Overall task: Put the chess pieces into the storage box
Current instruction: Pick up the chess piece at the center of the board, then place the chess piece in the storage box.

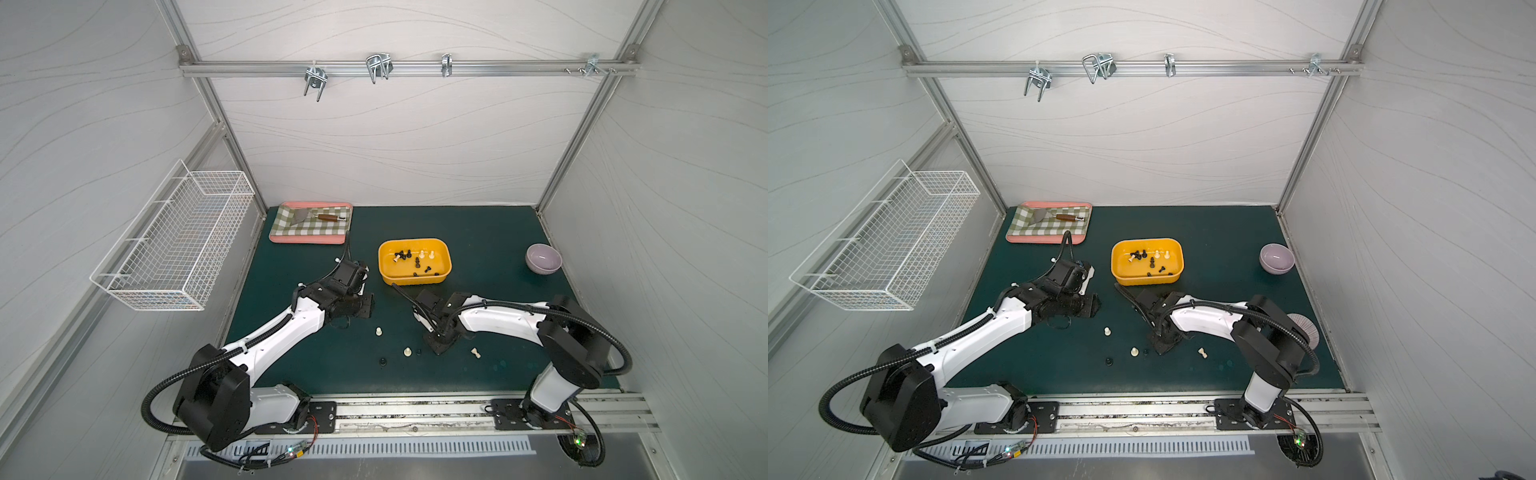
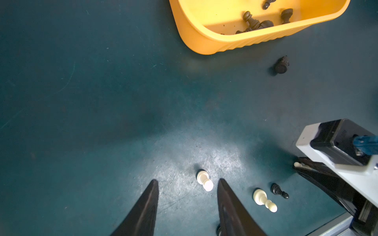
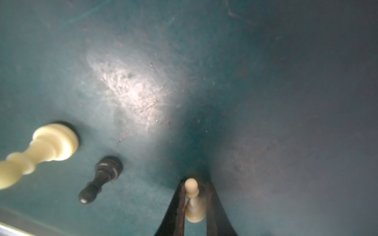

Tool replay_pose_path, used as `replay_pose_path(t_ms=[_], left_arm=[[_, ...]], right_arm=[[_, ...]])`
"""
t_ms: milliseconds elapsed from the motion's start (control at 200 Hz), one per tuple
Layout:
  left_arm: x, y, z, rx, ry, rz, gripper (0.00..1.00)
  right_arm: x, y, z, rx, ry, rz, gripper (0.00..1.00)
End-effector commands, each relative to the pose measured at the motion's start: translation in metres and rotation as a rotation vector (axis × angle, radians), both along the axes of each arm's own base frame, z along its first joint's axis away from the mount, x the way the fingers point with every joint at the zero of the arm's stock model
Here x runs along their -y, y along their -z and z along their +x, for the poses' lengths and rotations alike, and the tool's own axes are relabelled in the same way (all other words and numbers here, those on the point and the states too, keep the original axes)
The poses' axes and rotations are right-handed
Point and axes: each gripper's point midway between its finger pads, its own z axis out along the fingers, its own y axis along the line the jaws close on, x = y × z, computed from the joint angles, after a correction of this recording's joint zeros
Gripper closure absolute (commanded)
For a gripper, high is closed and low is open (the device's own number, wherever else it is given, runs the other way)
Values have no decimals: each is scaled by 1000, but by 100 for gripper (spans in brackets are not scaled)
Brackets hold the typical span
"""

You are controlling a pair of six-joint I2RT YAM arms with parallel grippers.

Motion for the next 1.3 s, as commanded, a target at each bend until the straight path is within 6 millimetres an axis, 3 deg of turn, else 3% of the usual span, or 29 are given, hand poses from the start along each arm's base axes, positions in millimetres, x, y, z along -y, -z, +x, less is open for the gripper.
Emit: replay_pose_path(t_ms=[0,320,685,850,1100,1295], left_arm=[[3,-10,8,43,-8,-26,52],[1,-9,7,42,-9,-22,52],[-1,-8,5,47,-9,-17,52],[-1,-10,5,53,-9,-18,52],[1,-12,2,47,-11,-45,52],[-1,-11,-4,44,-11,-50,52]], right_arm=[[11,5,-10,-32,20,-55,85],[-6,-16,-8,-41,69,53,87],[-14,-47,26,-40,141,195,87],[-20,-71,60,-2,145,255,87],[-32,-109,130,88,156,336,87],[-35,-110,189,128,193,346,87]])
